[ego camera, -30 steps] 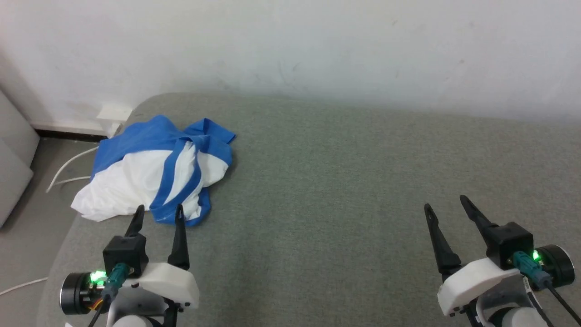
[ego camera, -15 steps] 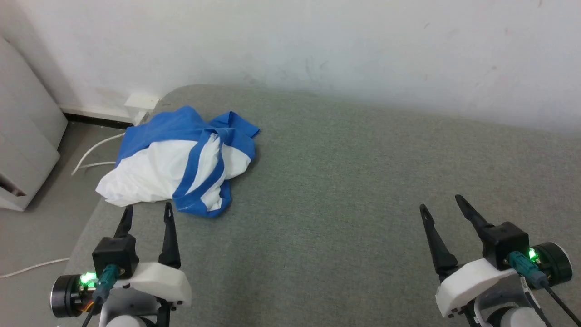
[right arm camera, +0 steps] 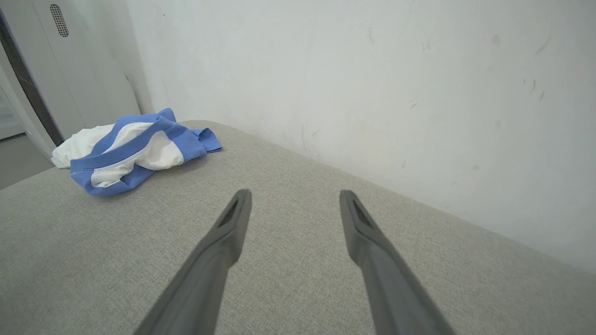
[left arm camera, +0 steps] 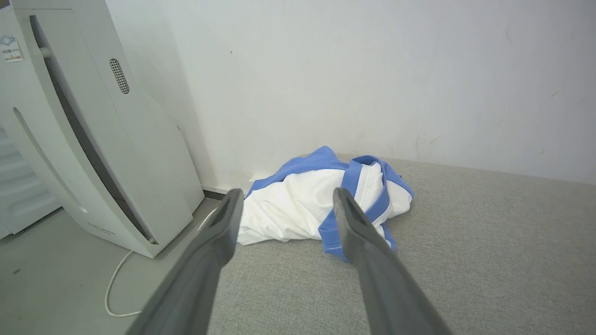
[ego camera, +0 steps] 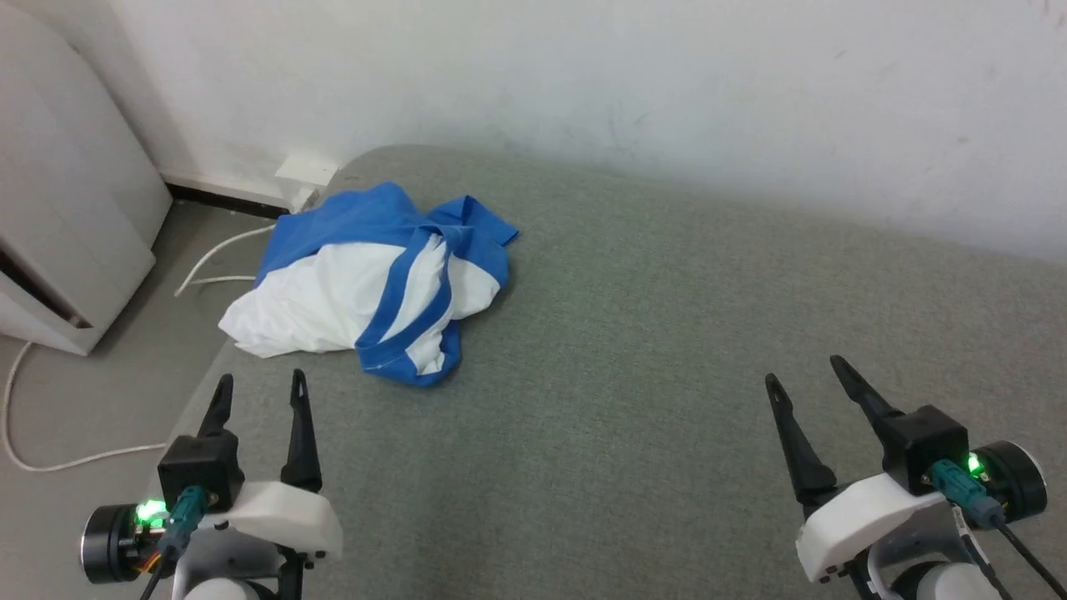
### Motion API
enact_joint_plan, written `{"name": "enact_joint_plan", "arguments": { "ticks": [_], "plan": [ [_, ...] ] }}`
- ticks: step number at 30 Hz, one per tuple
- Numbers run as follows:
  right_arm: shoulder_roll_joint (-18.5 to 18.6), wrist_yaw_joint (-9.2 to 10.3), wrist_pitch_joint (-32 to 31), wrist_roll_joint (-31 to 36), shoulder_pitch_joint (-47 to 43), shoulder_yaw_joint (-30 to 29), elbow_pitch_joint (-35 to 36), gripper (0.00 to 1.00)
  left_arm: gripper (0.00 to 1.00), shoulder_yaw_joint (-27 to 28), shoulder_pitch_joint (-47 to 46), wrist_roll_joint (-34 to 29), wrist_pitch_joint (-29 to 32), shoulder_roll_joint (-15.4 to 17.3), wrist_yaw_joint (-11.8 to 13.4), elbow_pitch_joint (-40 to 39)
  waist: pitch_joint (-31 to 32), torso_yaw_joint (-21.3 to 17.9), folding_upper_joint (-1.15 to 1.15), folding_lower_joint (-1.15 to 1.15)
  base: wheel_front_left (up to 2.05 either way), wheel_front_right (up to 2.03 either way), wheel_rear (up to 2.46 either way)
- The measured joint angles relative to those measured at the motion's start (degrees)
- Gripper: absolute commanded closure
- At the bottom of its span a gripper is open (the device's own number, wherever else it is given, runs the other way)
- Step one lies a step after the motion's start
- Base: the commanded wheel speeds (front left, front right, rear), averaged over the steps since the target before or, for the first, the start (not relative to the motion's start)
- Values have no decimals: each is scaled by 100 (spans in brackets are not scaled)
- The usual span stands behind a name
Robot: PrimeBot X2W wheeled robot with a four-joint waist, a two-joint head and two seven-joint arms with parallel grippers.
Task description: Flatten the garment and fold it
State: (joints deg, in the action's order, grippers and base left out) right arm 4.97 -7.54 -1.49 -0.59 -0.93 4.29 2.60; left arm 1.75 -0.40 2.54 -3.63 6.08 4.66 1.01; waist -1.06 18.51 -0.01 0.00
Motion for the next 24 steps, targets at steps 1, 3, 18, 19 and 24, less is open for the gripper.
{"name": "enact_joint_plan", "arguments": {
  "ticks": [1,3,18,19,24],
  "plan": [
    [5,0,-1,-3,-1,5,5,0,0,0,1,1,0,7,0,0,-1,27,0,0,0,0,0],
    [12,0,-9,-5,-1,21,15,0,0,1,1,5,-1,26,3,0,-2,79,0,0,0,0,0],
    [32,0,-58,-90,-1,90,104,0,0,10,2,119,-52,141,101,5,-54,437,0,0,0,0,0],
    [33,0,-58,-96,-1,94,108,0,0,12,2,131,-52,146,102,5,-60,456,0,0,0,0,0],
    [41,0,-58,-101,-1,108,114,0,0,15,2,165,-77,188,136,7,-78,554,1,0,0,0,0]
  ]
}}
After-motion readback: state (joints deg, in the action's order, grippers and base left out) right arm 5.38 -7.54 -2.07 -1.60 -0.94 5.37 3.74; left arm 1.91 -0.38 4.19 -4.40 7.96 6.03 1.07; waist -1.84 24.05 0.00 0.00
